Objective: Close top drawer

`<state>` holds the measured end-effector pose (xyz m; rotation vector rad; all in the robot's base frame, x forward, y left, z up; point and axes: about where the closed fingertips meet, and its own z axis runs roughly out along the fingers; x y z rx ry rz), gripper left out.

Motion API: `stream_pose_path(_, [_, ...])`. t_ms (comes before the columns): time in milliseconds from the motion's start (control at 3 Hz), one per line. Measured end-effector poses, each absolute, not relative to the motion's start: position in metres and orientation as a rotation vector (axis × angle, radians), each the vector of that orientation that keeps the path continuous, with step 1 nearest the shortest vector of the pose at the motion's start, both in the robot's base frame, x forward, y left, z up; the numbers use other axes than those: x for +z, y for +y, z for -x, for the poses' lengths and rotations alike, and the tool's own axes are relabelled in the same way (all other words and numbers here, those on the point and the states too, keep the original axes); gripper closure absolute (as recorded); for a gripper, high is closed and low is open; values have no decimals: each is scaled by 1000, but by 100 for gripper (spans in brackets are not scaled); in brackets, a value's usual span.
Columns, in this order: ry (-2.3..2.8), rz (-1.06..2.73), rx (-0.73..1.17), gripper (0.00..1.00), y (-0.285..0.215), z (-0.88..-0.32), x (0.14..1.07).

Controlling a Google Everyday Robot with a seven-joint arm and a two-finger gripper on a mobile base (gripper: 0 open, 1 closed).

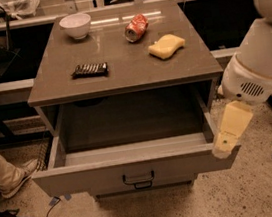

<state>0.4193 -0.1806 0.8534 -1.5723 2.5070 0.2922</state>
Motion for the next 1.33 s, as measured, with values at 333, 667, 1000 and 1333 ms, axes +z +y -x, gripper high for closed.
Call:
stream_pose_path(333, [2607, 1500, 401, 16, -175, -405, 814])
stream_pose_path(667, [2673, 1450, 477, 39, -165, -394, 779])
stream_pose_path(1000, [2738, 1421, 475, 63, -154, -393, 744])
stream_pose_path(1333, [2804, 1385, 457, 86, -146, -394, 709])
